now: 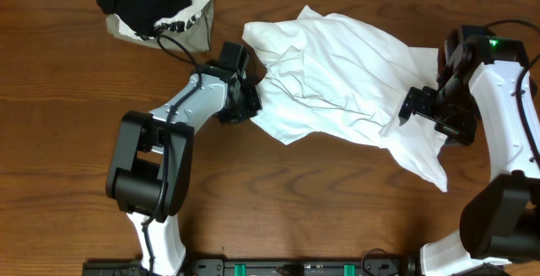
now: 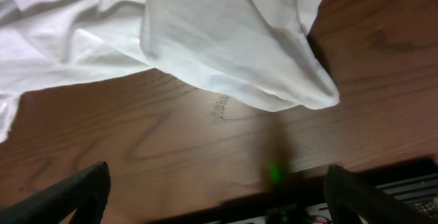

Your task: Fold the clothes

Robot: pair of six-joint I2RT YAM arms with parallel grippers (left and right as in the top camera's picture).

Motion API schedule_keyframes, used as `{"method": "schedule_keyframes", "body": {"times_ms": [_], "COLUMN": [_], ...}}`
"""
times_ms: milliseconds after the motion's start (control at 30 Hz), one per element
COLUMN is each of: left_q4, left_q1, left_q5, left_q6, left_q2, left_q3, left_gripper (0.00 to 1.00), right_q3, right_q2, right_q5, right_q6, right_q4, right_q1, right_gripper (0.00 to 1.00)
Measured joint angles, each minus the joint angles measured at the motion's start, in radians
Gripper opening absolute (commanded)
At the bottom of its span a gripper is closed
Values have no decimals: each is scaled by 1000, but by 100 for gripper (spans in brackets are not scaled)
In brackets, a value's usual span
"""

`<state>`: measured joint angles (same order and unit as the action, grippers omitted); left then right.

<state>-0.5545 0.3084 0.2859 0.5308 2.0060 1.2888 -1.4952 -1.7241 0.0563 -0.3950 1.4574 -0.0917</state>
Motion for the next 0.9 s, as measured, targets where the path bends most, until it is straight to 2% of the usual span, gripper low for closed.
{"method": "schedule_keyframes", "body": {"times_ms": [367,533,700,900], "left_q4": [-97,-142,-187,-256], "left_q1": [-41,-109,-168,-239], "left_q5": [-7,-3,-4,-5], "left_q6": [26,45,48,48], "left_q2": [1,1,1,1], "left_q3": [2,4,6,6], "left_gripper": [6,6,6,6], "right_q3": [57,260,459,586], "right_q2": [222,308,323,325], "right_q5": [-105,-124,-88,-43], "right_q6": [-190,-284,-330,-346], "right_q4": [10,-78,-206,-306], "right_q1": [1,-2,-31,-48], "right_gripper": [99,99,99,99]}}
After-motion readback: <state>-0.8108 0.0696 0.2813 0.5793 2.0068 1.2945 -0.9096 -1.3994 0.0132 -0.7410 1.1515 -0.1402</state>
